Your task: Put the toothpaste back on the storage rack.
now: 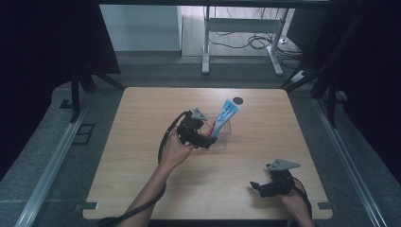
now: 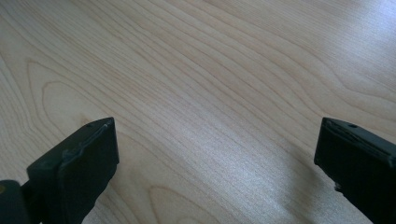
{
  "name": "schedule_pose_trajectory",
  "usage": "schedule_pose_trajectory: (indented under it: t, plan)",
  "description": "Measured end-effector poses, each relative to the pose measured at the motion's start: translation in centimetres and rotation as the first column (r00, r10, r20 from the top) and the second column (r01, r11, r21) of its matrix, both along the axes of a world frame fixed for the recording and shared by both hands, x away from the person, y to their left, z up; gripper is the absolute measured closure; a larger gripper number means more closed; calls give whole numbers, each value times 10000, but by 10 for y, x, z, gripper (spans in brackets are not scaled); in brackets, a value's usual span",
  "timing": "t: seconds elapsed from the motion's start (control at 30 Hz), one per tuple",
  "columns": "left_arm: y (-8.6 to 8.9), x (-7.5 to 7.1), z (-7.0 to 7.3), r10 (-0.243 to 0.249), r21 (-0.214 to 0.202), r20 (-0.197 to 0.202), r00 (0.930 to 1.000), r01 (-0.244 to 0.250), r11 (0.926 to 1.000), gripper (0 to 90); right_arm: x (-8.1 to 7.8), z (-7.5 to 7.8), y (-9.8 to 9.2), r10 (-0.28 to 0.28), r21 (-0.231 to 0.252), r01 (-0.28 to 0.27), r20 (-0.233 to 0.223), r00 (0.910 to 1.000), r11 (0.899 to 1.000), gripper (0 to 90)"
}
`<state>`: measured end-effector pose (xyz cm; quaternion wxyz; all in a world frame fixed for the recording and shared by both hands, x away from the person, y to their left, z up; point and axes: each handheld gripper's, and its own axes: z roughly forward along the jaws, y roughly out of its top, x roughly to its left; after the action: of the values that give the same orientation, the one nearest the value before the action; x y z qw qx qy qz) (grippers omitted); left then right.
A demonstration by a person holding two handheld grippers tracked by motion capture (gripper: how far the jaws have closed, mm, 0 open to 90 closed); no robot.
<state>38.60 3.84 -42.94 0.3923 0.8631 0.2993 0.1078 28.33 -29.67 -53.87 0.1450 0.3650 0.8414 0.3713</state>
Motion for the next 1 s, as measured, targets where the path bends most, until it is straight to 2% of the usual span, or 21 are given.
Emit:
schedule_pose_trajectory:
  t: [0.3,1.0]
  plan:
    - [10,-10,2,-42,-148,107,9999,44,9999,131,0,0,0,-12,-28,13,19,10000,10000,0]
    - [35,-30,-9,63,-356,171,9998,-57,9993,131,0,-1,1,37,-111,-37,-24,10000,9999,0]
